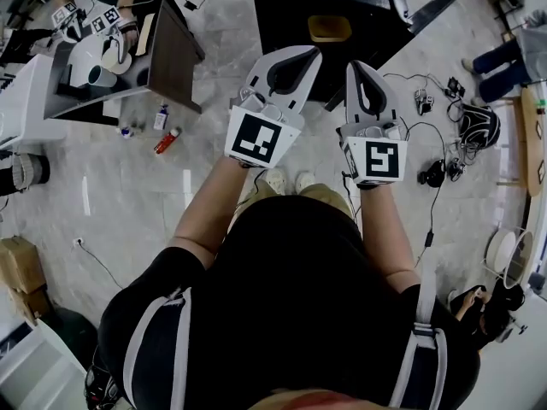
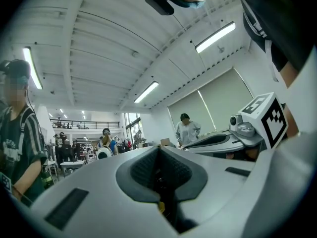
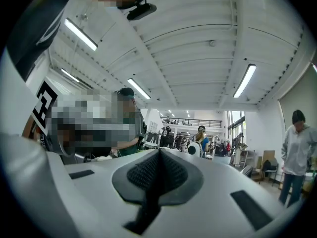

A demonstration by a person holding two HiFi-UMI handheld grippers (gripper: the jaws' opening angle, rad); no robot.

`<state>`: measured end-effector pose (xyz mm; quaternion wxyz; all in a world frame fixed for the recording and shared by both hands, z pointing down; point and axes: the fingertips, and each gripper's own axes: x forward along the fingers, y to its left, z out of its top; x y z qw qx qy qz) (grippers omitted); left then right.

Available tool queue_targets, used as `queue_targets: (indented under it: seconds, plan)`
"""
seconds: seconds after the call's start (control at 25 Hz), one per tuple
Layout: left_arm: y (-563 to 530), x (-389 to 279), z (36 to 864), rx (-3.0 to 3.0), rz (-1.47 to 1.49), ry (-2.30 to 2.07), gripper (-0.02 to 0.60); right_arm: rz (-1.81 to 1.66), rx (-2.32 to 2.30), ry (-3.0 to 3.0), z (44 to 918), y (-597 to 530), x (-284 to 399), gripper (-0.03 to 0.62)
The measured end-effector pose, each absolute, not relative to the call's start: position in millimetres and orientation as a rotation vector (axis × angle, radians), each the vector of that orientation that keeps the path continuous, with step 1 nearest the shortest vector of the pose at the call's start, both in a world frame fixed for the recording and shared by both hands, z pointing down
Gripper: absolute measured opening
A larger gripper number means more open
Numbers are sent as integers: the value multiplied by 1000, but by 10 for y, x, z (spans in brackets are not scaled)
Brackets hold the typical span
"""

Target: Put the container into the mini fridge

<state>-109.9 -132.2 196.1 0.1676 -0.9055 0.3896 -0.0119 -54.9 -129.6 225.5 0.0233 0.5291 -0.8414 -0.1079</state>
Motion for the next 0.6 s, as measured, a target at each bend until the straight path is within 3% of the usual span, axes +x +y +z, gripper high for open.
queue_targets:
  seconds: [0.6]
  plan:
    - [-1263, -946, 1987, -2549, -62, 1172, 23, -316, 1597, -2644, 2309, -1232, -370, 35]
